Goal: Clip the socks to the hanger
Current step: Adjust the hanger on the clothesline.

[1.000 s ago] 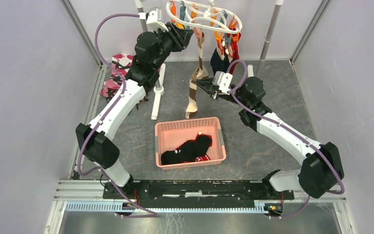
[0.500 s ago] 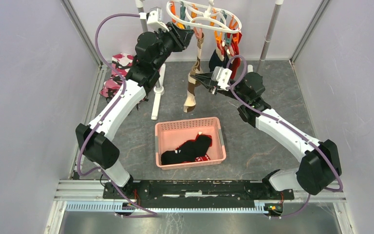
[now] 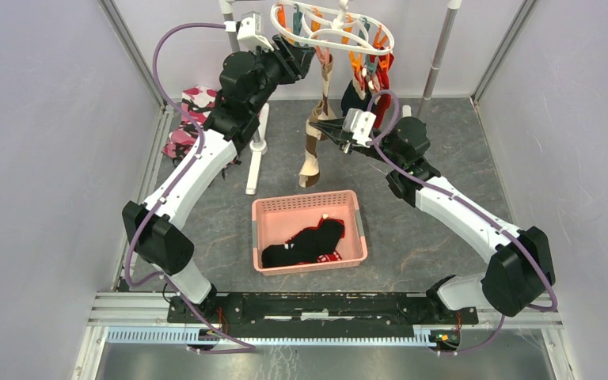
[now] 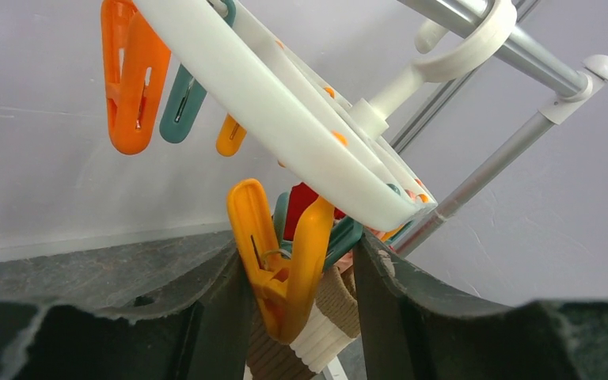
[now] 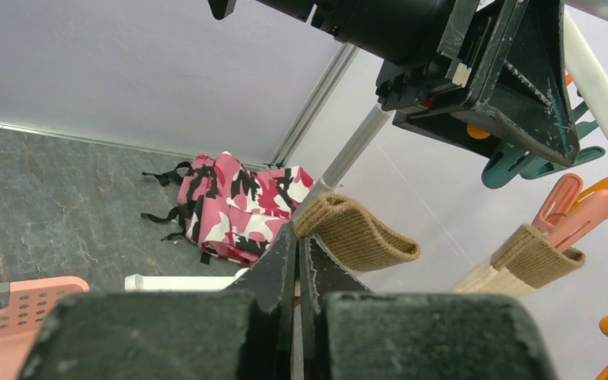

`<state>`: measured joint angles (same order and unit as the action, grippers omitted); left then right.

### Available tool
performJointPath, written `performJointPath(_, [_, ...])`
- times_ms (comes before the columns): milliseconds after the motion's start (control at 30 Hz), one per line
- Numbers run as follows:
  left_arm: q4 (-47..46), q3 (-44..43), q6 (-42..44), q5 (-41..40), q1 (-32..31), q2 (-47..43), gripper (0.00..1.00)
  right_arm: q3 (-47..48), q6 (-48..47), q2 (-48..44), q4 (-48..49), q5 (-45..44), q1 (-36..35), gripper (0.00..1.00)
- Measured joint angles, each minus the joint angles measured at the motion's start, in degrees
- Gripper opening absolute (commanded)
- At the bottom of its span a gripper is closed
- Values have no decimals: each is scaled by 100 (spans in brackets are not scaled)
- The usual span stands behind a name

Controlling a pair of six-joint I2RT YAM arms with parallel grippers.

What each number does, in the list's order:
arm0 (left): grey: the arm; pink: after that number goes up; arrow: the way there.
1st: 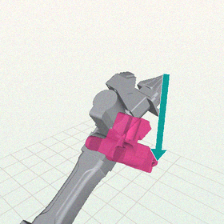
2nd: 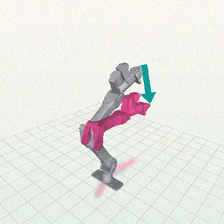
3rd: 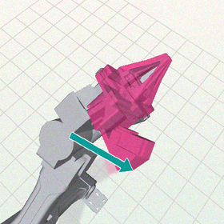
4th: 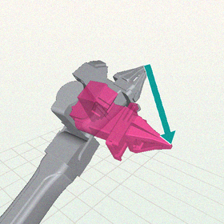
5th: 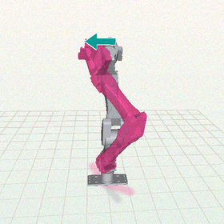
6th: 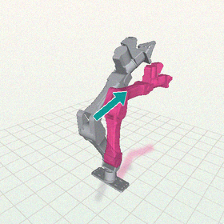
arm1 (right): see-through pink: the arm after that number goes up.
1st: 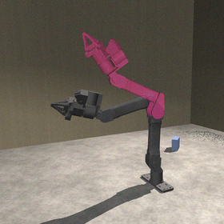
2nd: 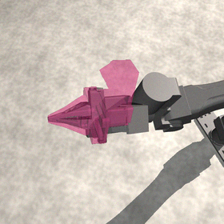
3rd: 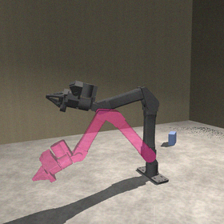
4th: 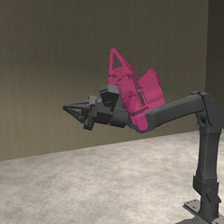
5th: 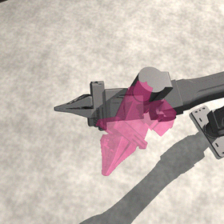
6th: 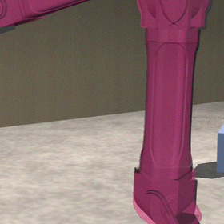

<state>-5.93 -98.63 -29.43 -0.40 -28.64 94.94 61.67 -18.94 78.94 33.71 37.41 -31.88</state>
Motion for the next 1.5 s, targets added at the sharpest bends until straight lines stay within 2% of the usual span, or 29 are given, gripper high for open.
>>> performJointPath(1067, [-50,-120,365,-120,-81,0,58,2,-44,0,-44,0,0,0])
performJointPath(1200, [-31,-142,372,-151,-101,0,53,2,-46,0,-44,0,0,0])
performJointPath(1367, [-15,-188,407,-214,-116,0,35,2,-50,0,-46,-2,0,0])
performJointPath(1500, [-15,-192,431,-238,-151,0,30,2,-68,0,-46,-7,0,0])
